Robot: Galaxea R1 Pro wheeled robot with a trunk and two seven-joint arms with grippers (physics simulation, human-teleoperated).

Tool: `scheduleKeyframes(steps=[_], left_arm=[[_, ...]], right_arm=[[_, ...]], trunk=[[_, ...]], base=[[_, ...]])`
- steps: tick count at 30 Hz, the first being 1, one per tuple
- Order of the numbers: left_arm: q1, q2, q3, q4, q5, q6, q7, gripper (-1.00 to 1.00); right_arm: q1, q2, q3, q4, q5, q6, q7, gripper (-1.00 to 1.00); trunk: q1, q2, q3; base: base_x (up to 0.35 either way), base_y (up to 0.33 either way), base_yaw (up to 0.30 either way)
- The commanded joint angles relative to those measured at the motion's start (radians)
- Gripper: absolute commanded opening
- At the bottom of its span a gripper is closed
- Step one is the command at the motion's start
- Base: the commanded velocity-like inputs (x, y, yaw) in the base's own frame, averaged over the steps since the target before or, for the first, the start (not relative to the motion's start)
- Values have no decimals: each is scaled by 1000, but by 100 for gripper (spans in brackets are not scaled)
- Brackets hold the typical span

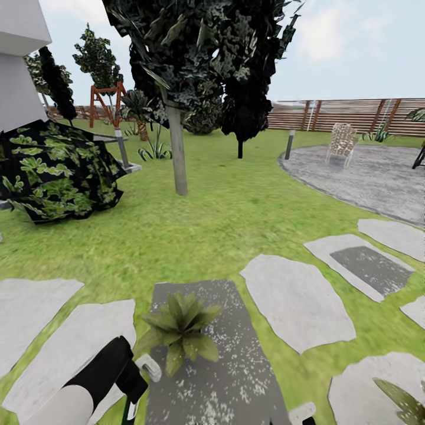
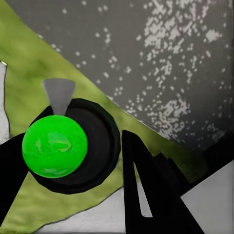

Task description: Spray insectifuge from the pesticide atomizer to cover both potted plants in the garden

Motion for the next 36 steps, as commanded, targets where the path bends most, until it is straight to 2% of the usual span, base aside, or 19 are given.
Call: scheduleKeyframes(steps=[1,9,18,26,29,31,36], left_arm=[[0,1,-4,-3,-9,1,-9,-100],[3,-2,-13,7,-10,0,-17,-100],[2,-9,-8,-2,-8,3,-20,-100],[1,-37,-10,6,-7,5,-22,-100],[-7,-40,-13,2,-8,15,-57,-100],[-15,-45,-15,-1,-13,35,-81,-100],[-55,-49,-17,-5,-14,146,-98,-100]], right_arm=[[-1,0,-8,1,6,-4,3,100],[-1,-1,-8,1,6,-4,3,100],[-1,-1,-8,1,6,-4,3,100],[-1,0,-8,1,6,-4,3,100],[-1,0,-8,1,6,-4,3,100],[-1,0,-8,1,6,-4,3,100],[-1,0,-8,1,6,-4,3,100]], trunk=[[-1,0,-1],[-1,0,-1],[-1,0,-1],[-1,0,-1],[-1,0,-1],[-1,0,-1],[-1,0,-1]], base=[[-164,69,0],[-14,6,0],[51,70,0],[18,24,0],[0,0,0],[0,0,0],[0,0,0]])
